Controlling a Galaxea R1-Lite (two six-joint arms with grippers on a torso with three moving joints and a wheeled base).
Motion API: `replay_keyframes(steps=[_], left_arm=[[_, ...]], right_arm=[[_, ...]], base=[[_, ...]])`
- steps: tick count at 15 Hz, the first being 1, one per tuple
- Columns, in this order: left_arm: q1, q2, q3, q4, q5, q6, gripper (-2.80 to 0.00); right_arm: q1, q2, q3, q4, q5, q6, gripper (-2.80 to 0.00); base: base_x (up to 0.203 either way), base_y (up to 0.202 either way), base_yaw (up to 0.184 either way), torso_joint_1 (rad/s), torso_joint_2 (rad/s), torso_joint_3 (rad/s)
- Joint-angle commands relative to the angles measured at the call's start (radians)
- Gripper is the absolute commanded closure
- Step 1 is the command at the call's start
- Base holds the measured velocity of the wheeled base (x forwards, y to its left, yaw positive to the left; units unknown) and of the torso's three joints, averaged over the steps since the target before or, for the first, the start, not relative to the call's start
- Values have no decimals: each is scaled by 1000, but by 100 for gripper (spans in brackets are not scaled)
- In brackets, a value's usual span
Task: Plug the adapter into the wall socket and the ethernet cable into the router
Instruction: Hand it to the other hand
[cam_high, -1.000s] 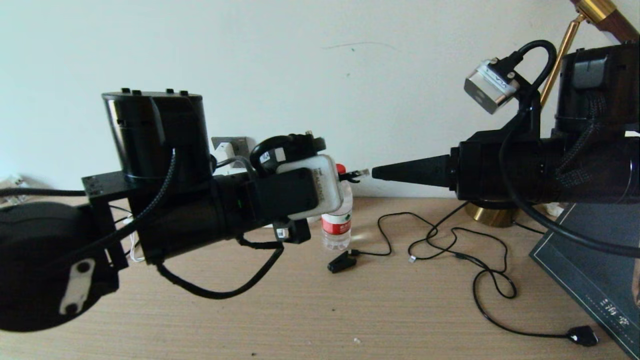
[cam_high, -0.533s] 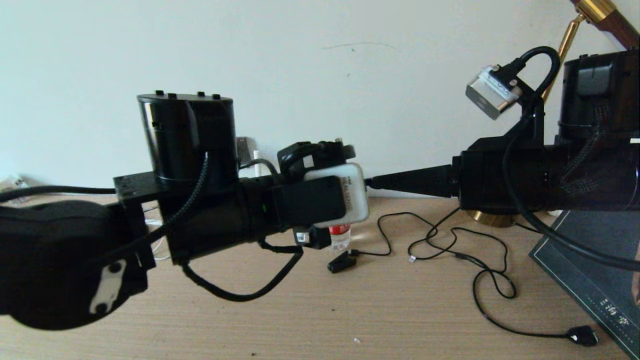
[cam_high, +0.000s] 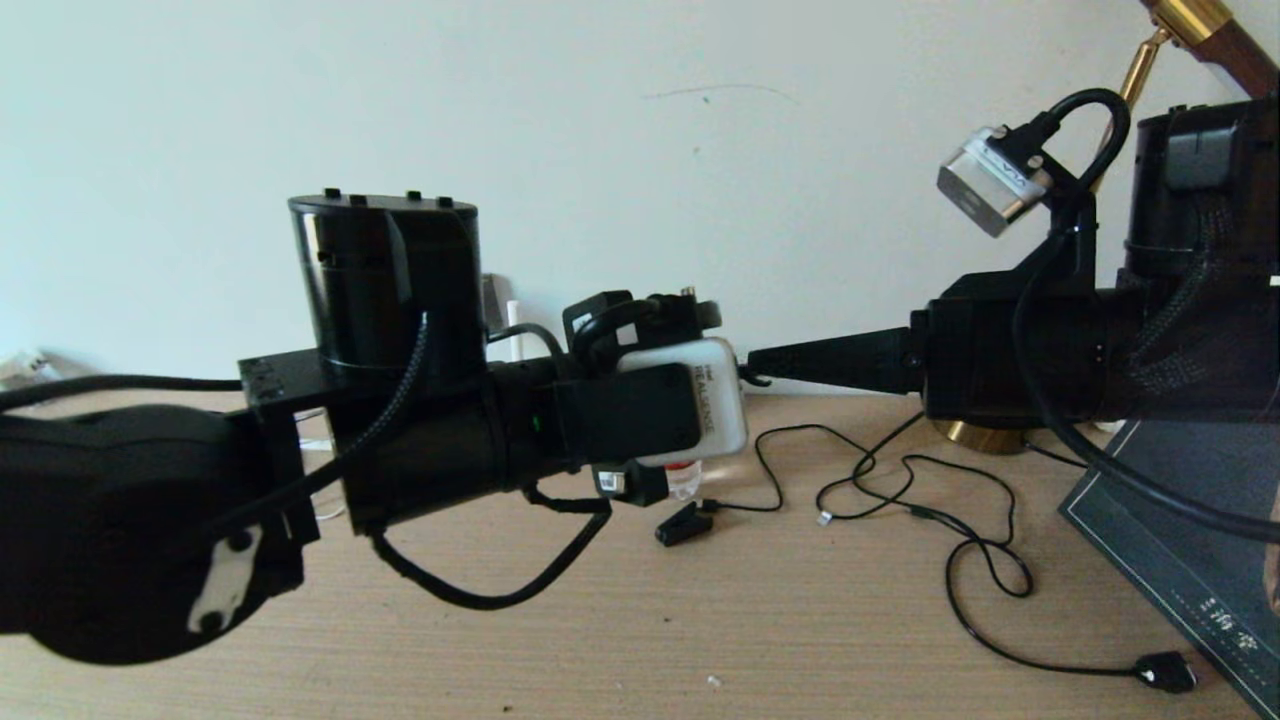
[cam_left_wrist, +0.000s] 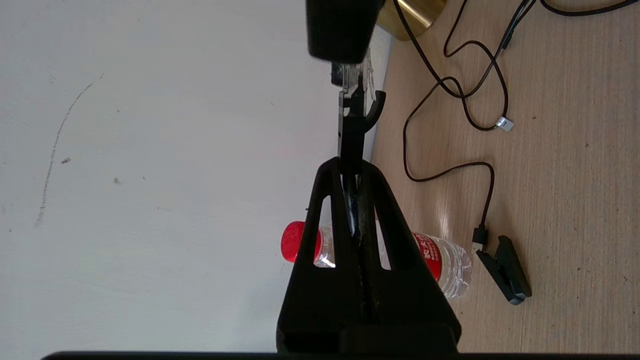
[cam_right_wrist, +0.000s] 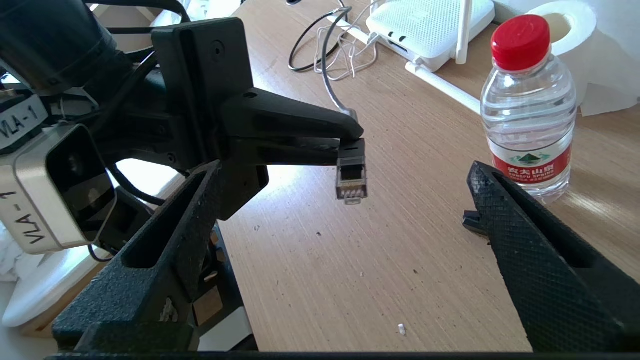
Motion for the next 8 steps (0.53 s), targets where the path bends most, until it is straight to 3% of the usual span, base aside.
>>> replay_keyframes(steps=[1, 7, 8], left_arm=[[-8, -6, 1, -5, 0, 6, 0], [-20, -6, 1, -5, 0, 6, 0], [-20, -7, 1, -6, 0, 6, 0]], right_arm=[[0, -3, 0, -2, 4, 2, -280], [0, 0, 2, 0, 3, 2, -280], [2, 0, 3, 0, 0, 2, 0]], base=[[0, 0, 0, 0, 0, 0], [0, 0, 0, 0, 0, 0], [0, 0, 0, 0, 0, 0]])
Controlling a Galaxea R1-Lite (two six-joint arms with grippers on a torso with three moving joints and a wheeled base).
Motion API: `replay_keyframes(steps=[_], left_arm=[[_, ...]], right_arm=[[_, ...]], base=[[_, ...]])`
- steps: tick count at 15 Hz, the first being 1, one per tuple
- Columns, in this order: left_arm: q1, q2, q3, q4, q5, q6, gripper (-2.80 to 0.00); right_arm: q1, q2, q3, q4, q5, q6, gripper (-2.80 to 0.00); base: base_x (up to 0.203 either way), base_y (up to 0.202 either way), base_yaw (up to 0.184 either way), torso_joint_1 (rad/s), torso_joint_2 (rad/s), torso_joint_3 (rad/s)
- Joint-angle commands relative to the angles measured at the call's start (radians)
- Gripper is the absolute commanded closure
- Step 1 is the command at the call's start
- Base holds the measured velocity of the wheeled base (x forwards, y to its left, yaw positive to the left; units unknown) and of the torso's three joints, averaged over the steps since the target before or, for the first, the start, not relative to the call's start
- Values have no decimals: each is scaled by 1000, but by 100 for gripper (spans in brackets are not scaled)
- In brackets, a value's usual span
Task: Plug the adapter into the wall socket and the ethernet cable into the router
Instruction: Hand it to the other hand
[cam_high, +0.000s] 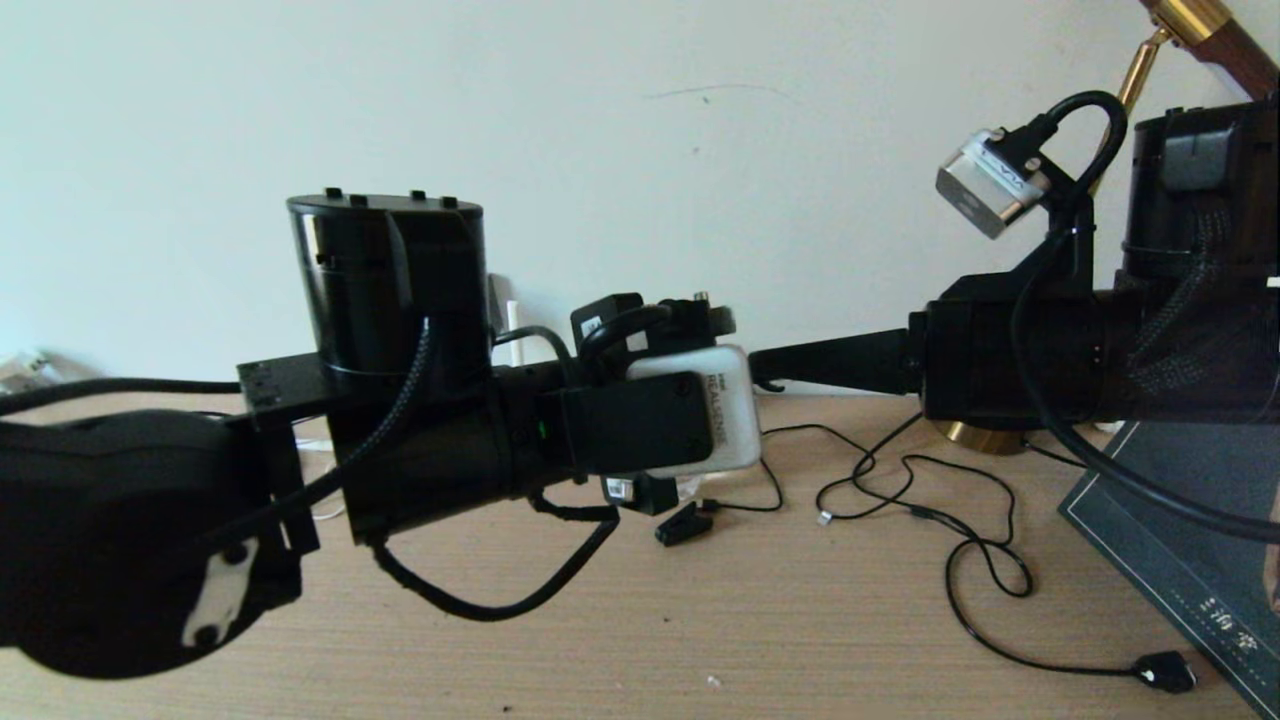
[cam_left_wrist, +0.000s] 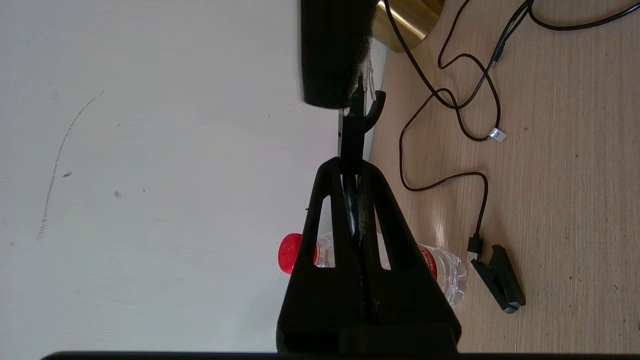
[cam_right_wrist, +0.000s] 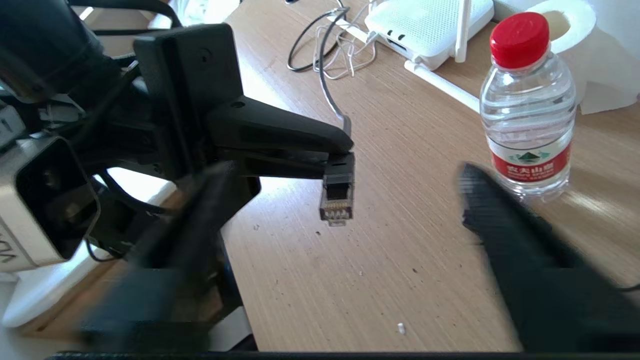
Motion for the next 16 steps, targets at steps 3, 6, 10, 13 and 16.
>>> replay_keyframes(steps=[3, 6, 10, 13, 16], left_arm=[[0, -5, 0, -4, 0, 6, 0], [-2, -4, 0, -4, 0, 6, 0], [-6, -4, 3, -4, 0, 6, 0], [-11, -7, 13, -5, -2, 4, 0], [-12, -11, 25, -7, 0, 4, -280]], right_arm=[[4, -1, 2, -1, -8, 0, 0], [11, -1, 5, 0, -10, 1, 0], [22, -1, 6, -1, -10, 1, 0], [24, -1, 8, 0, -10, 1, 0], [25, -2, 14, -1, -28, 1, 0]], base=[[0, 0, 0, 0, 0, 0], [0, 0, 0, 0, 0, 0], [0, 0, 0, 0, 0, 0], [0, 0, 0, 0, 0, 0], [0, 0, 0, 0, 0, 0]])
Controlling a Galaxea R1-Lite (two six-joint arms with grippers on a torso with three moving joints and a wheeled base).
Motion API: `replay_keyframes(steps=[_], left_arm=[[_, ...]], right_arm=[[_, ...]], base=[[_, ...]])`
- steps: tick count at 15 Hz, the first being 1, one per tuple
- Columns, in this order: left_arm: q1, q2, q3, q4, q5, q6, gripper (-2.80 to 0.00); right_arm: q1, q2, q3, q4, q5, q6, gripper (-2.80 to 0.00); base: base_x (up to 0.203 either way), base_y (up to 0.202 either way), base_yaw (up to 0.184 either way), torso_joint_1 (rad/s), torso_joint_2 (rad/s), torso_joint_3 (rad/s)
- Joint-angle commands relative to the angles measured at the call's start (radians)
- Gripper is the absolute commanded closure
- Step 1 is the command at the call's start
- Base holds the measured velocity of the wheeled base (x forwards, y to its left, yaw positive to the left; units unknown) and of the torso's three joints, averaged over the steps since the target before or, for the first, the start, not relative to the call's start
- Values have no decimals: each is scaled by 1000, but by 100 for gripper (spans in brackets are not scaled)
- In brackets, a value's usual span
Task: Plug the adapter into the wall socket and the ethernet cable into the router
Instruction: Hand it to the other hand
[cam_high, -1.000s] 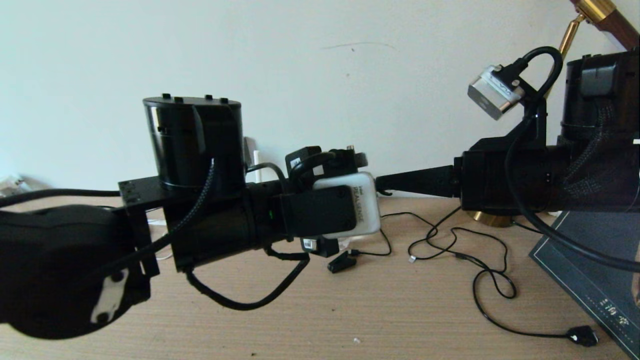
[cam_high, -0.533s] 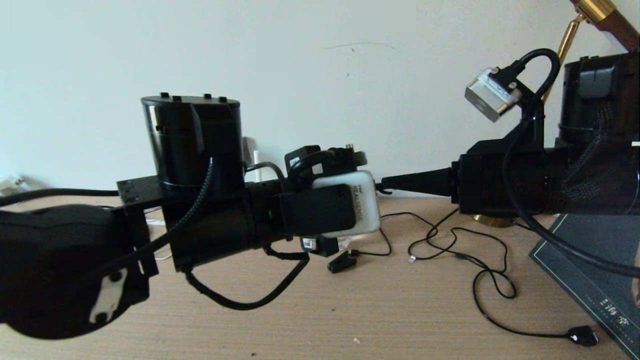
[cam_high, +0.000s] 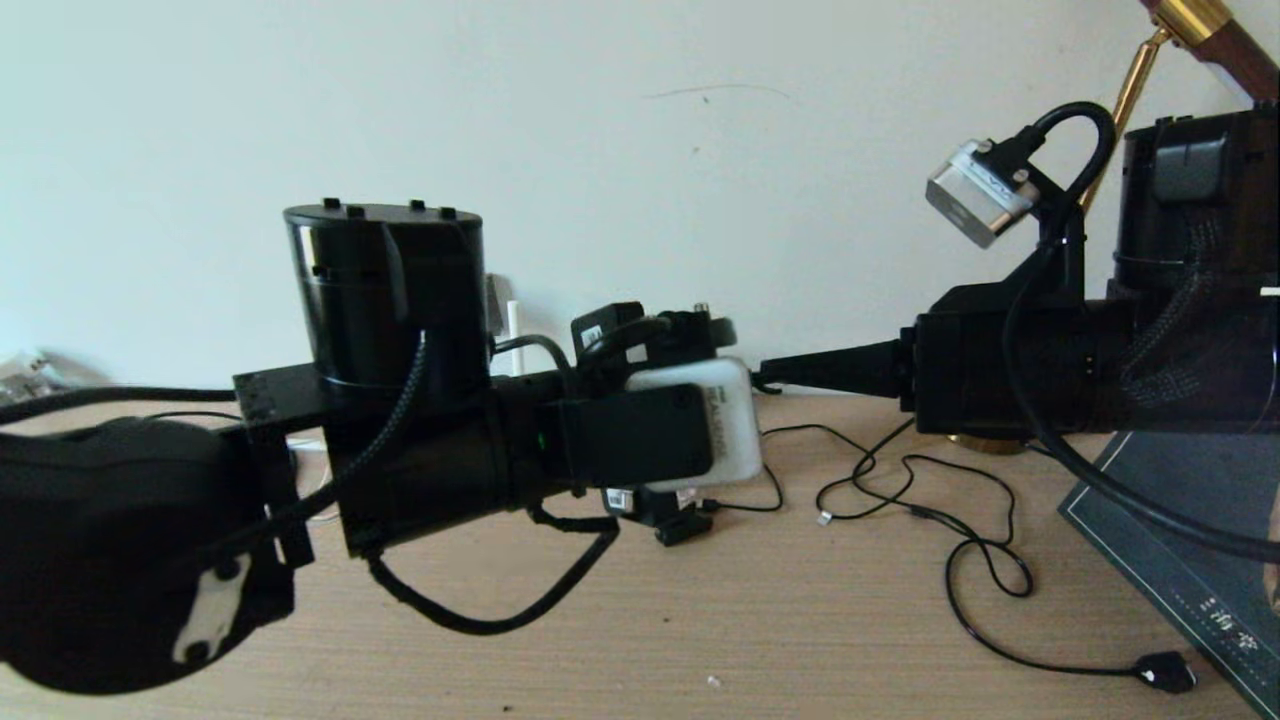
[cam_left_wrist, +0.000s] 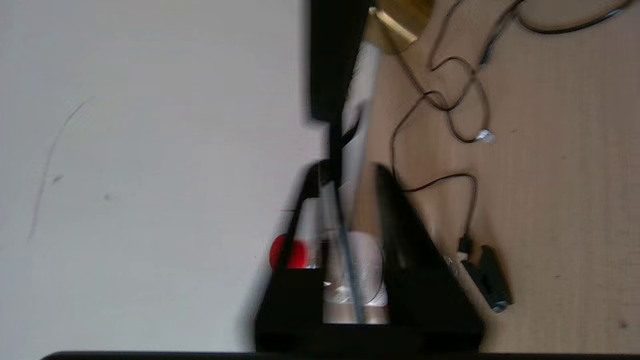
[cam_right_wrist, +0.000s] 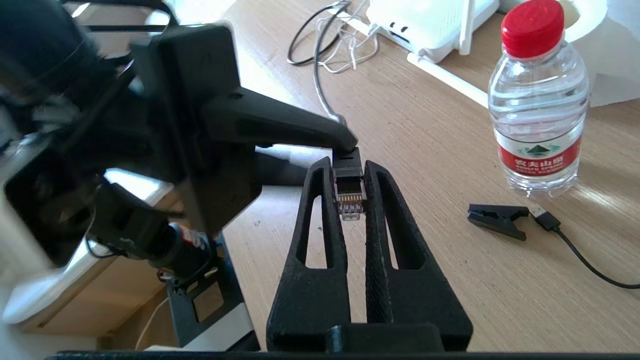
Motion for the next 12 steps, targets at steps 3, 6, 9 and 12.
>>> replay_keyframes(steps=[3, 6, 9, 12], left_arm=[[3, -31, 3, -9, 4, 6, -280], [30, -79, 39, -11, -1, 4, -280], [115, -127, 118, -59, -42, 4, -280], [321, -133, 163, -179, -235, 4, -280]], right_arm=[[-1, -3, 10, 1, -5, 17, 0], [-2, -11, 32, -2, -63, 61, 0], [-17, -27, 13, -5, -87, 266, 0], [-36, -29, -58, -2, -81, 514, 0]], base=[[0, 0, 0, 0, 0, 0], [0, 0, 0, 0, 0, 0], [0, 0, 0, 0, 0, 0], [0, 0, 0, 0, 0, 0]])
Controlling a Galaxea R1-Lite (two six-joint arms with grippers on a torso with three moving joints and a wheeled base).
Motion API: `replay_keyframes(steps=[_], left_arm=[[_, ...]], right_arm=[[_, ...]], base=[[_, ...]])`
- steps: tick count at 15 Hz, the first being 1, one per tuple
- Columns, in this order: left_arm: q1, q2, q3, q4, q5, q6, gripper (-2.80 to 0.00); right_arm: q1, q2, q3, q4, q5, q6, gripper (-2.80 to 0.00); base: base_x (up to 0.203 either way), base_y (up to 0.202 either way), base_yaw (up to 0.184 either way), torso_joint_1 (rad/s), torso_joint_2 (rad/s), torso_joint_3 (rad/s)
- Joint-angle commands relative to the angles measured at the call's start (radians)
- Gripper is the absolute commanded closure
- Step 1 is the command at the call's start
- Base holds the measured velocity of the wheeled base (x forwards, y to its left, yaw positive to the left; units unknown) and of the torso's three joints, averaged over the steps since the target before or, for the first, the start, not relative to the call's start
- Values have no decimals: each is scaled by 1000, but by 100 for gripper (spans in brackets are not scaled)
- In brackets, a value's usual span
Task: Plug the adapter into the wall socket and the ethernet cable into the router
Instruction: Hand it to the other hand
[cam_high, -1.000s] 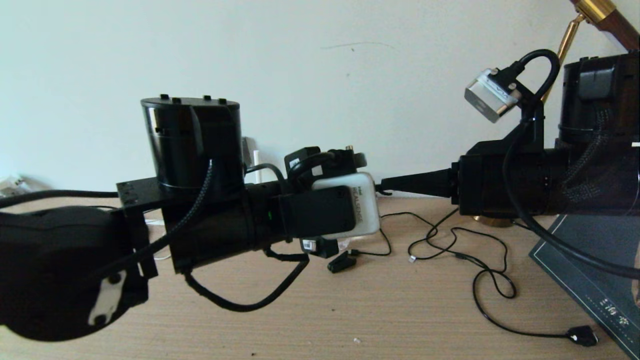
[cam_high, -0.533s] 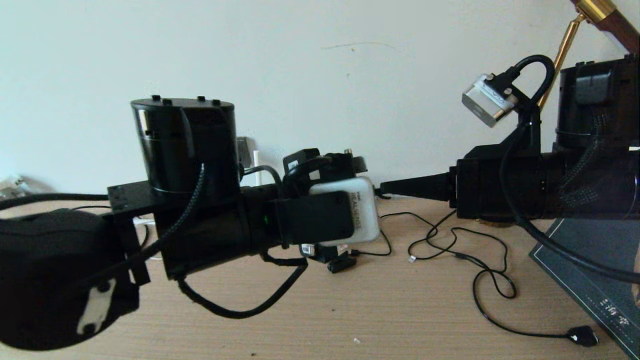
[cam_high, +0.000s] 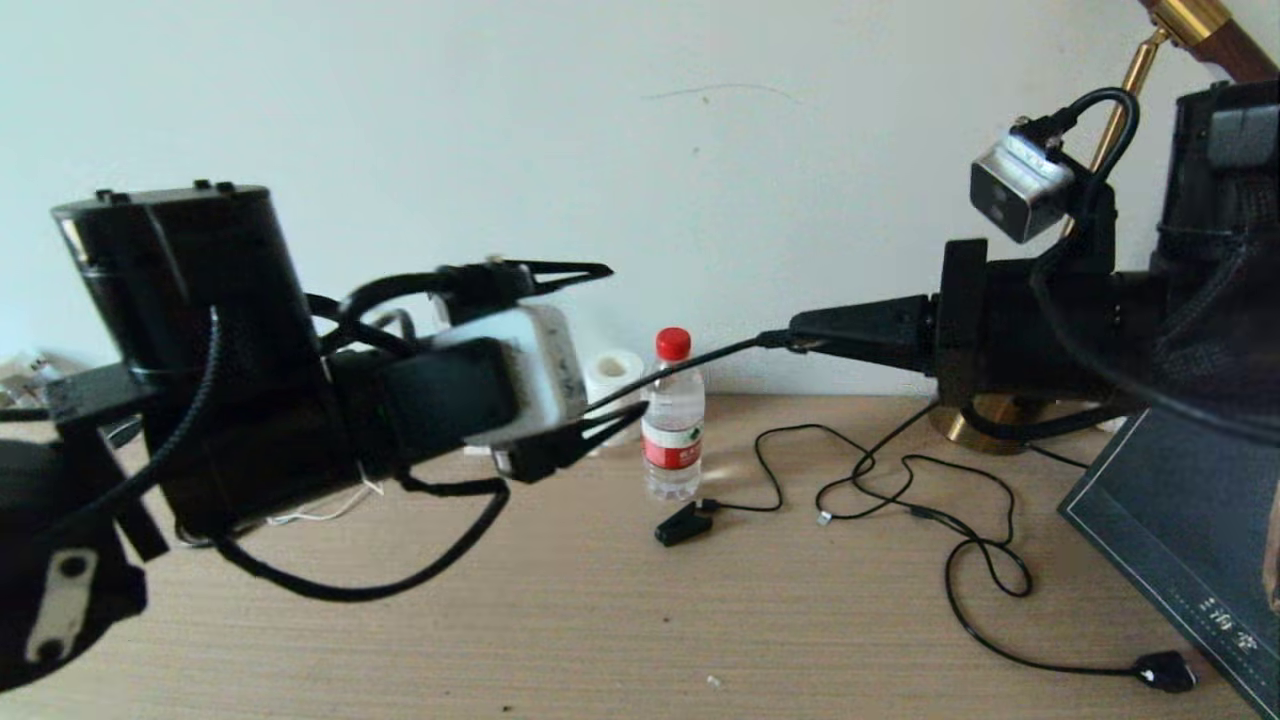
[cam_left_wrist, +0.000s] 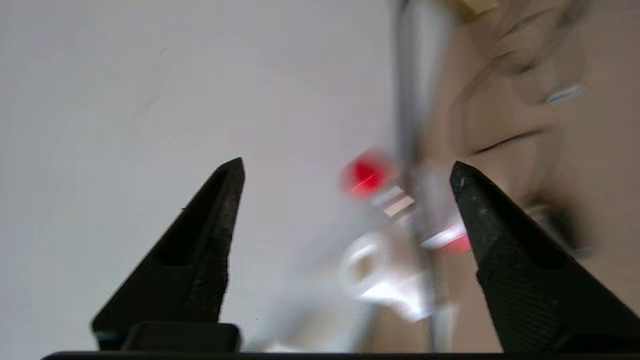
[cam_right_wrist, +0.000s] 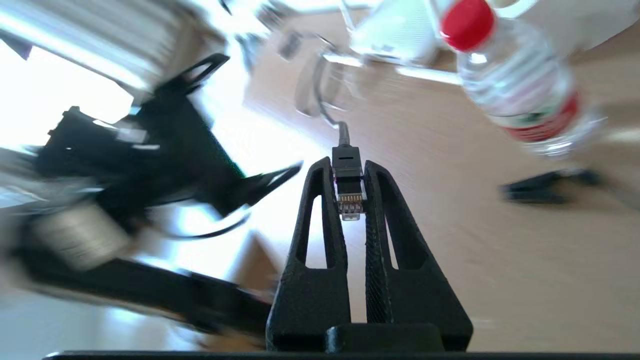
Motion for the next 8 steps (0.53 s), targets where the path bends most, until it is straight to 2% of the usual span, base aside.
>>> replay_keyframes(steps=[1, 2, 5, 6, 8], left_arm=[[160, -7, 28, -84, -168, 6, -280], [199, 3, 38, -124, -247, 6, -280], [203, -4, 12, -137, -322, -41, -280], [202, 7, 4, -138, -357, -42, -280], [160, 27, 6, -173, -378, -27, -280]], right_arm=[[-6, -3, -60, 5, 15, 203, 0], [-7, 6, -87, 7, 36, 294, 0], [-7, 34, -185, 63, 108, 509, 0], [-7, 42, -215, 101, 123, 561, 0], [-7, 59, -257, 137, 156, 668, 0]], base=[[0, 0, 0, 0, 0, 0], [0, 0, 0, 0, 0, 0], [0, 0, 0, 0, 0, 0], [0, 0, 0, 0, 0, 0], [0, 0, 0, 0, 0, 0]])
